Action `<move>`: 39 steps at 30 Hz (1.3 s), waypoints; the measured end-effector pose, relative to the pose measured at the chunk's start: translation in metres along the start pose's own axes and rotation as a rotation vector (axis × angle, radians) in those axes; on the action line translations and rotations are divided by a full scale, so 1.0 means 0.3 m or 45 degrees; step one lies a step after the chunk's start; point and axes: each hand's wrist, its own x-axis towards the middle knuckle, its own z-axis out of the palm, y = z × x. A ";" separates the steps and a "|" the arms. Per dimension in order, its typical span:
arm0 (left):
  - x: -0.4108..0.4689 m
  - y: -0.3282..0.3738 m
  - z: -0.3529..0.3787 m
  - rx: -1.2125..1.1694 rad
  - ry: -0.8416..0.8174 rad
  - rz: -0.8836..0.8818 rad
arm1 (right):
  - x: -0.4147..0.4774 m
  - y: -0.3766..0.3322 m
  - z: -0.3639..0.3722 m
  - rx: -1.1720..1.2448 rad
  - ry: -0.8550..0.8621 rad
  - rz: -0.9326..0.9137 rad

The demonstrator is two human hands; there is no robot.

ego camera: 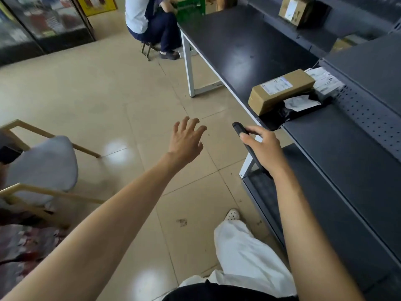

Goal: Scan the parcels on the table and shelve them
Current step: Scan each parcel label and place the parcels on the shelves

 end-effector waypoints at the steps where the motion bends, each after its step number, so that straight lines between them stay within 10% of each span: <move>1: 0.062 -0.010 0.004 0.009 -0.003 0.015 | 0.065 -0.004 -0.001 0.009 -0.001 0.006; 20: 1.481 -0.144 -0.044 0.101 -0.042 0.236 | 1.313 -0.100 -0.210 0.006 0.149 0.121; 39: 2.532 0.267 0.180 0.129 -0.379 1.363 | 1.838 0.091 -0.357 0.165 1.044 0.820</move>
